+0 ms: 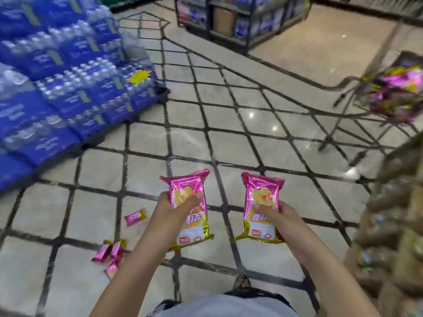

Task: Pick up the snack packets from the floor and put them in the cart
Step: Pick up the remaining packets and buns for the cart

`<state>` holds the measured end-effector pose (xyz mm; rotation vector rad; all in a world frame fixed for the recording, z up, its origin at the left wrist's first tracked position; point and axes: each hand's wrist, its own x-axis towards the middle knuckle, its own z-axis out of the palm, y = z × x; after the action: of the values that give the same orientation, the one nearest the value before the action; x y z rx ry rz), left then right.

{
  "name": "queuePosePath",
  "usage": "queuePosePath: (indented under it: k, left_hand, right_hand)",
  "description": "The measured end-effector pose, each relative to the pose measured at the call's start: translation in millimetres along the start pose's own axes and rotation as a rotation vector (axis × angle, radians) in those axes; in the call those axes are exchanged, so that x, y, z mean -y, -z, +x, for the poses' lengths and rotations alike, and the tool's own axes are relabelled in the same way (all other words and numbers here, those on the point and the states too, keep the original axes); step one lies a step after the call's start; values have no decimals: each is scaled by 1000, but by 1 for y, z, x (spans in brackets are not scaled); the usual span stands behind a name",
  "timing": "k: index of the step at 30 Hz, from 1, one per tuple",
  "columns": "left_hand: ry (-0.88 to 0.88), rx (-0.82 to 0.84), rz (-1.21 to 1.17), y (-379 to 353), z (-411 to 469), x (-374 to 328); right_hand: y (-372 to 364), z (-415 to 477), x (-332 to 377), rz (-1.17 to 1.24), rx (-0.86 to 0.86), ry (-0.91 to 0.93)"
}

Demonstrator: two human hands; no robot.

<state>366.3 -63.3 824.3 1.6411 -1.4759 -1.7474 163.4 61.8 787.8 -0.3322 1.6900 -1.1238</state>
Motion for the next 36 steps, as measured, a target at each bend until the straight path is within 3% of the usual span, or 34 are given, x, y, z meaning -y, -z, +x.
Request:
queuePosePath:
  k: [8,17,24,36]
  left_hand:
    - [-3,186,74,-146,31,-48]
    - [-38,361,243,-257,88,-100]
    - [-106,535,298,-358,162,-172]
    - [-269,824,397,-556,283,-353]
  right_hand:
    - [139,4,-1,123,-191,-25]
    - [225,41,14,310,-367,-61]
    - [297,107,69,356,-497,-19]
    - [430,227,187,499,-785,-5]
